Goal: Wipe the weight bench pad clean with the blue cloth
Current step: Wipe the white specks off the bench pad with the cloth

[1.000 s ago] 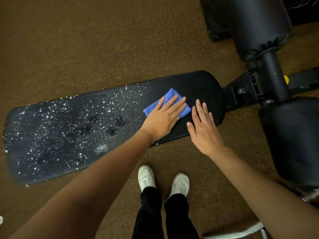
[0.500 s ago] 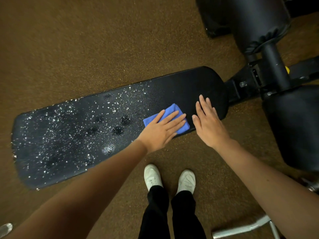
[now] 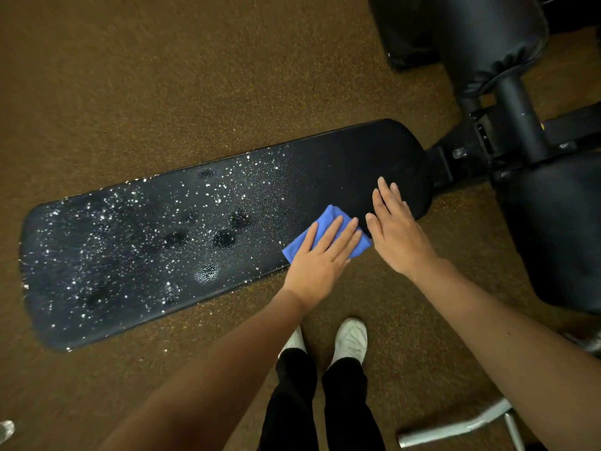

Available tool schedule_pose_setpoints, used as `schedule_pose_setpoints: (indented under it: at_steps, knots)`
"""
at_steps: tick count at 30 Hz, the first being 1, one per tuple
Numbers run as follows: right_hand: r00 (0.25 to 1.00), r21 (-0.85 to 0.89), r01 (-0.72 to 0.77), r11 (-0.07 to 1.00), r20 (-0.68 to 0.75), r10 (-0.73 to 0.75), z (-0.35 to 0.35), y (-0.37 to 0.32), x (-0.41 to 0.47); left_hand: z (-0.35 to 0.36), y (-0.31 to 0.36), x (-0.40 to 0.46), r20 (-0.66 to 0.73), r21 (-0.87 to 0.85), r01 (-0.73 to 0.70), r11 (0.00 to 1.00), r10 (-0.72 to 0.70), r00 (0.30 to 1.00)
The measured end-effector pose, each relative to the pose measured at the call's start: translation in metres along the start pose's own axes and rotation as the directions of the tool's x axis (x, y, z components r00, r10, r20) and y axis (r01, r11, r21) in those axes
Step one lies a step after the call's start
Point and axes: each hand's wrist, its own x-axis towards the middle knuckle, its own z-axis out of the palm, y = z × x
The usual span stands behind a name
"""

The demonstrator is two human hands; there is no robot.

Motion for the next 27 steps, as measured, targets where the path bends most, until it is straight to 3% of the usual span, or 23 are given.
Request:
schedule_pose_setpoints:
  at_steps: [6,10,13,15,17,21,24,26,27]
  knots:
    - [1.0,-0.01,-0.001,1.0,-0.009,0.001,0.003,0.002,0.0,-0.018,-0.02,0.058,0.096,-0.071,0.251,0.965,-0.244,0.965]
    - [1.0,-0.014,0.0,1.0,-0.011,0.0,0.003,0.004,0.002,-0.025,-0.03,0.082,0.111,-0.119,0.331,0.936,-0.319,0.941]
    - [1.0,-0.016,0.012,1.0,-0.021,-0.012,0.005,0.004,0.001,-0.024,-0.037,0.072,0.094,-0.051,0.073,0.996,-0.068,0.993]
    - [0.999,-0.029,0.015,0.999,-0.028,-0.016,0.006,0.003,0.001,-0.022,-0.054,0.073,0.107,-0.01,-0.11,0.994,0.11,0.988]
    - [0.999,-0.036,0.025,0.999,-0.019,-0.026,0.005,0.003,0.001,-0.024,-0.067,0.083,0.107,0.003,-0.139,0.99,0.138,0.985]
    - [1.0,-0.039,0.029,0.999,0.007,-0.029,0.001,0.004,0.0,-0.026,-0.067,0.099,0.087,-0.083,0.167,0.982,-0.16,0.983]
    - [1.0,-0.038,0.027,0.999,0.009,-0.027,0.0,0.004,0.0,-0.028,-0.053,0.106,0.058,-0.146,0.429,0.892,-0.425,0.903]
    - [1.0,-0.034,0.022,0.999,0.004,-0.022,0.001,0.004,0.0,-0.031,-0.041,0.108,0.063,-0.169,0.466,0.868,-0.462,0.884]
    - [1.0,-0.032,0.022,0.999,-0.002,-0.022,0.002,0.005,0.0,-0.031,-0.036,0.107,0.067,-0.143,0.401,0.905,-0.396,0.916]
